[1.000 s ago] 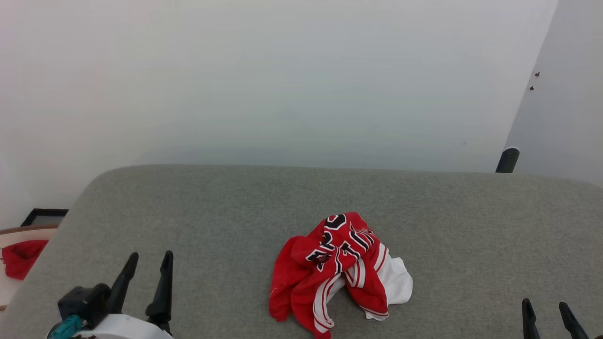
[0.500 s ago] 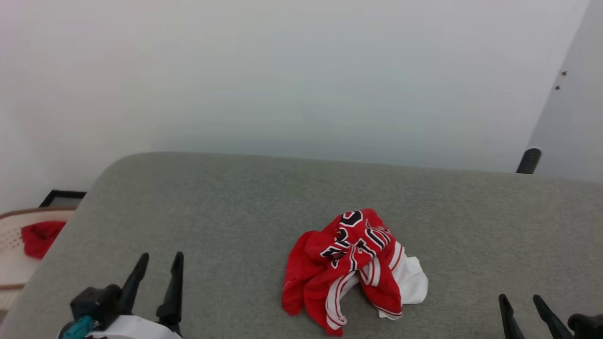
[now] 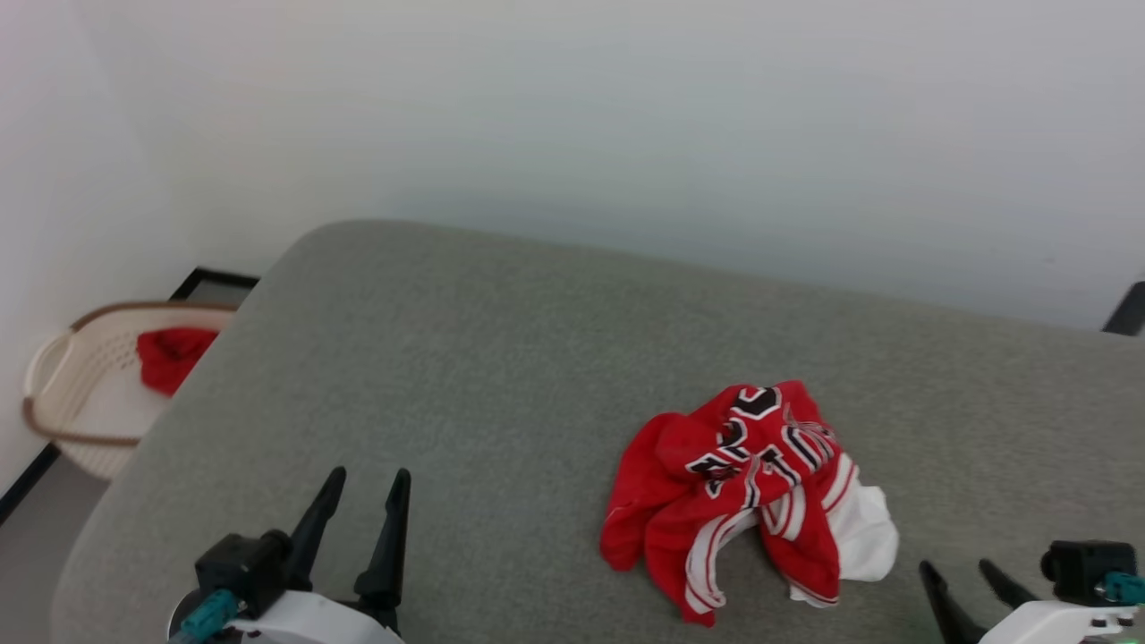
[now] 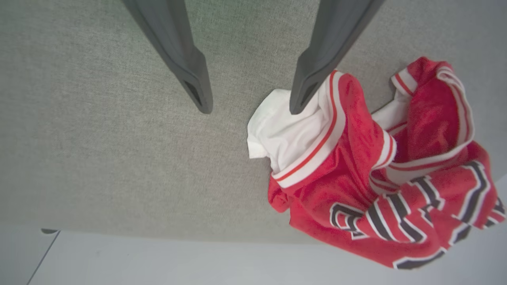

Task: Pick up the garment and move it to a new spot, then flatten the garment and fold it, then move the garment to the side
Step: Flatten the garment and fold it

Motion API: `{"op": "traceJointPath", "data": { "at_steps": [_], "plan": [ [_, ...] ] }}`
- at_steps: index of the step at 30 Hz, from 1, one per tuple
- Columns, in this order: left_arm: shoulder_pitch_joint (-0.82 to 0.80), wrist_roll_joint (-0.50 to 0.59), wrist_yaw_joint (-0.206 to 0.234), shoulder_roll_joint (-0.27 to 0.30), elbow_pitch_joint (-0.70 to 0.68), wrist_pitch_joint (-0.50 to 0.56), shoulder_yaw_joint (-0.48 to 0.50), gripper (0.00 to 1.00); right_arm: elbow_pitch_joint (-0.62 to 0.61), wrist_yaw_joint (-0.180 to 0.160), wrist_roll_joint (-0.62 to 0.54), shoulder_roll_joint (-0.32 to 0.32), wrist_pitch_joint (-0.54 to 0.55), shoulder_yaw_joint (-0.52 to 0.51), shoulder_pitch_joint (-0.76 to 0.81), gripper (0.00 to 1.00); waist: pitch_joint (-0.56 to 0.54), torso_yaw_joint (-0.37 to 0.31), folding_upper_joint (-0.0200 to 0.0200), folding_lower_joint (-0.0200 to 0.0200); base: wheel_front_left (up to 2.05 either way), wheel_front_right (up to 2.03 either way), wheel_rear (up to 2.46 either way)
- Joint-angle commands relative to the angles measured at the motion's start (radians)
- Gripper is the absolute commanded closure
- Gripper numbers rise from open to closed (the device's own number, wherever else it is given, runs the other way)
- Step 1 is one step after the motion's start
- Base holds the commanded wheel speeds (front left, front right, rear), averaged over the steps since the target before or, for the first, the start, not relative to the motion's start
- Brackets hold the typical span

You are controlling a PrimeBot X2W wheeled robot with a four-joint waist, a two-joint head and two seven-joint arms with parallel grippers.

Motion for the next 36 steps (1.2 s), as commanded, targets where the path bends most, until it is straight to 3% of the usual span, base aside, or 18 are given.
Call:
{"op": "traceJointPath", "data": {
  "at_steps": [1, 13, 24, 26, 36],
  "plan": [
    [-0.015, 0.002, -0.006, -0.003, -0.003, 0.000, 0.000, 0.00, 0.005, 0.000, 0.009, 0.000, 0.027, 0.001, -0.007, 0.00, 0.044, 0.044, -0.0001, 0.0000, 0.00, 0.00, 0.00],
    [-0.094, 0.014, -0.032, -0.058, 0.018, 0.000, -0.001, 0.00, -0.002, 0.000, 0.009, -0.008, 0.228, -0.017, -0.110, 0.00, 0.168, 0.104, -0.0001, 0.0000, 0.00, 0.00, 0.00],
    [-0.142, 0.038, -0.066, -0.120, 0.060, 0.000, 0.016, 0.00, 0.090, 0.000, 0.002, -0.006, 0.402, -0.055, -0.189, 0.00, 0.235, 0.156, -0.0001, 0.0000, 0.00, 0.00, 0.00],
    [-0.145, 0.045, -0.071, -0.125, 0.065, 0.000, 0.024, 0.00, 0.107, 0.000, 0.002, 0.000, 0.415, -0.056, -0.199, 1.00, 0.239, 0.160, -0.0001, 0.0000, 0.00, 0.00, 0.00],
    [-0.138, 0.069, -0.088, -0.138, 0.090, 0.000, 0.066, 0.00, 0.124, 0.000, -0.005, -0.018, 0.421, -0.057, -0.241, 1.00, 0.220, 0.136, -0.0001, 0.0000, 0.00, 0.00, 0.00]
  ]
}}
